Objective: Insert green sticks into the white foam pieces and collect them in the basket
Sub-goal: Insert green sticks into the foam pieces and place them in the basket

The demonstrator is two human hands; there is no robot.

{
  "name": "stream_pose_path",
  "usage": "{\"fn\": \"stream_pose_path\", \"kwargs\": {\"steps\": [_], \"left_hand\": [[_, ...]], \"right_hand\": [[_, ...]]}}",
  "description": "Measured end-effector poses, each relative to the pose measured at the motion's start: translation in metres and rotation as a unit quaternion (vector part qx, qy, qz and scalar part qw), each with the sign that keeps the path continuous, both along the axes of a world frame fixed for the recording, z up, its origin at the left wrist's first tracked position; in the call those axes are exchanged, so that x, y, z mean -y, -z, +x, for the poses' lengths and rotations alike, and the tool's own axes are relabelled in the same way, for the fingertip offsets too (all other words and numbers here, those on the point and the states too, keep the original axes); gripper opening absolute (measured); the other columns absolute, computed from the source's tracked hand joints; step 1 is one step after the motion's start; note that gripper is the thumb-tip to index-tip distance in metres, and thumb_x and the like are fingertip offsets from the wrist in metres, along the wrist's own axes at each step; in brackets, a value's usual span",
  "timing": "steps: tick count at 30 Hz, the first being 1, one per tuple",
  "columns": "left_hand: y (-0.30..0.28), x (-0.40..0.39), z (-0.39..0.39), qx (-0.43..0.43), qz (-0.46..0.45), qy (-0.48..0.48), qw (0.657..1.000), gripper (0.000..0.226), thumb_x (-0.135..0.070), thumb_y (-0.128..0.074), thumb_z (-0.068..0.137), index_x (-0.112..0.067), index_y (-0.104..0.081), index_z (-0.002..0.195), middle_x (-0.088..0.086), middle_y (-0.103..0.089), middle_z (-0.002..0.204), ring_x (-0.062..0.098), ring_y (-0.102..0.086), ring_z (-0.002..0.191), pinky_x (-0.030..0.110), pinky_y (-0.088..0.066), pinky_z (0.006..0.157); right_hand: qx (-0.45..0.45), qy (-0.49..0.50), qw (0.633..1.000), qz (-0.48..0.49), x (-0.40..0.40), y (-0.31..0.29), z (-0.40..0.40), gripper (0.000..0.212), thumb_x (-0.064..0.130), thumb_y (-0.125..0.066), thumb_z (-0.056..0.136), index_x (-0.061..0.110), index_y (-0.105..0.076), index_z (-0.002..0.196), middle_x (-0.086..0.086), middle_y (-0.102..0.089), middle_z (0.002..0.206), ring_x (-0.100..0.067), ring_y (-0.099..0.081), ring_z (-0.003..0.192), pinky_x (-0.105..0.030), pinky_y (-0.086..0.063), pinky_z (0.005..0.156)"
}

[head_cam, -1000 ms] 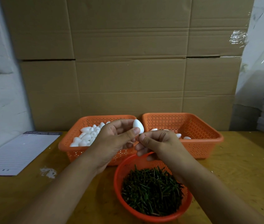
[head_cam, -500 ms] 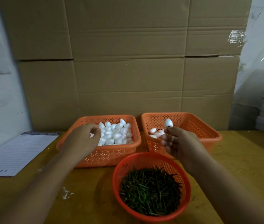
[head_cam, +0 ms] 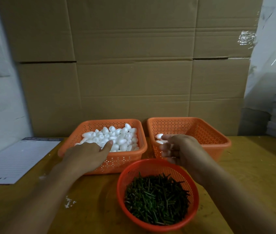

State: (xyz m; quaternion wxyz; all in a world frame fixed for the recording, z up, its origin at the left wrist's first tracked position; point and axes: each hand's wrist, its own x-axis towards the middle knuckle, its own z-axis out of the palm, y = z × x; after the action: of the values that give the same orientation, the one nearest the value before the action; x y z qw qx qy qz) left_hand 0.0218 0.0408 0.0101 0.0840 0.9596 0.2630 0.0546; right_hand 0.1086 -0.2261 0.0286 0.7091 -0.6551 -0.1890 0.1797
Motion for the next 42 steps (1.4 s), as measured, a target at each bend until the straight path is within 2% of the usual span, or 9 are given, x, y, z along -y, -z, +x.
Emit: {"fn": "stream_pose_path", "kwargs": {"steps": [3,9,14,23,27,31,35,40,42], "left_hand": [[-0.001,0.001,-0.001,-0.013,0.013,-0.005,1.0,0.081,-0.074,-0.005,0.094,-0.03,-0.068,0.12,0.001,-0.062,0.131,0.026,-0.054,0.121,0.043,-0.04,0.105],[-0.002,0.002,-0.002,-0.008,-0.001,0.006,1.0,0.076,-0.073,-0.007,0.095,-0.035,-0.065,0.126,0.0,-0.056,0.142,0.026,-0.049,0.129,0.045,-0.036,0.109],[0.001,-0.003,0.0,-0.002,-0.005,0.007,1.0,0.076,-0.075,-0.008,0.093,-0.027,-0.067,0.086,-0.001,-0.063,0.101,0.022,-0.059,0.106,0.044,-0.043,0.101],[0.0,-0.002,0.0,-0.015,-0.004,-0.002,1.0,0.077,-0.074,-0.009,0.094,-0.033,-0.065,0.128,-0.002,-0.047,0.151,0.026,-0.042,0.137,0.047,-0.034,0.112],[0.001,-0.004,0.001,-0.016,-0.003,-0.003,1.0,0.084,-0.078,-0.008,0.09,-0.024,-0.071,0.108,0.0,-0.058,0.136,0.026,-0.049,0.127,0.047,-0.037,0.108],[-0.001,-0.004,0.0,-0.028,-0.006,0.008,1.0,0.071,-0.076,-0.006,0.092,-0.033,-0.062,0.096,-0.004,-0.062,0.121,0.022,-0.054,0.116,0.044,-0.04,0.103],[-0.002,-0.003,-0.002,-0.01,-0.005,0.014,1.0,0.068,-0.073,-0.011,0.094,-0.025,-0.06,0.087,-0.007,-0.061,0.106,0.018,-0.055,0.106,0.04,-0.042,0.097],[-0.008,-0.001,-0.004,0.031,-0.026,0.045,0.998,0.049,-0.062,-0.025,0.101,-0.042,-0.069,0.109,-0.006,-0.055,0.144,0.019,-0.055,0.12,0.038,-0.043,0.1],[-0.008,-0.003,-0.004,0.066,-0.059,0.066,0.994,0.044,-0.06,-0.033,0.1,-0.048,-0.071,0.081,-0.012,-0.07,0.108,0.016,-0.062,0.099,0.034,-0.047,0.085]], "right_hand": [[0.051,-0.053,0.994,-0.086,-0.006,0.002,-0.007,0.02,0.015,-0.049,0.102,0.011,-0.064,0.114,-0.006,-0.075,0.082,-0.015,-0.069,0.067,-0.022,-0.051,0.054],[0.21,-0.136,0.93,-0.27,-0.018,0.014,-0.015,0.016,0.019,-0.053,0.1,0.02,-0.064,0.112,0.001,-0.074,0.087,-0.01,-0.07,0.071,-0.022,-0.054,0.06],[0.254,-0.125,0.922,-0.264,-0.019,0.021,-0.01,0.015,0.02,-0.055,0.096,0.025,-0.065,0.106,0.006,-0.075,0.083,-0.01,-0.072,0.072,-0.018,-0.052,0.058],[0.269,-0.118,0.924,-0.243,-0.018,0.026,-0.003,0.014,0.021,-0.055,0.096,0.028,-0.065,0.102,0.009,-0.075,0.08,-0.01,-0.072,0.071,-0.021,-0.052,0.059],[0.27,-0.12,0.923,-0.246,-0.018,0.025,-0.003,0.014,0.021,-0.054,0.096,0.029,-0.065,0.101,0.007,-0.075,0.081,-0.011,-0.073,0.072,-0.021,-0.053,0.06],[0.268,-0.13,0.919,-0.259,-0.017,0.025,-0.004,0.014,0.022,-0.055,0.097,0.028,-0.065,0.103,0.013,-0.075,0.081,-0.009,-0.073,0.074,-0.019,-0.054,0.061],[0.264,-0.139,0.914,-0.274,-0.017,0.025,-0.004,0.016,0.022,-0.056,0.097,0.027,-0.065,0.109,0.009,-0.075,0.083,-0.009,-0.072,0.075,-0.019,-0.053,0.061],[0.265,-0.129,0.915,-0.274,-0.016,0.026,-0.004,0.018,0.019,-0.057,0.096,0.023,-0.065,0.112,0.005,-0.075,0.082,-0.014,-0.073,0.076,-0.017,-0.051,0.06],[0.264,-0.131,0.914,-0.277,-0.016,0.025,-0.003,0.019,0.02,-0.059,0.095,0.023,-0.064,0.113,0.004,-0.075,0.084,-0.012,-0.073,0.076,-0.016,-0.051,0.06]]}}
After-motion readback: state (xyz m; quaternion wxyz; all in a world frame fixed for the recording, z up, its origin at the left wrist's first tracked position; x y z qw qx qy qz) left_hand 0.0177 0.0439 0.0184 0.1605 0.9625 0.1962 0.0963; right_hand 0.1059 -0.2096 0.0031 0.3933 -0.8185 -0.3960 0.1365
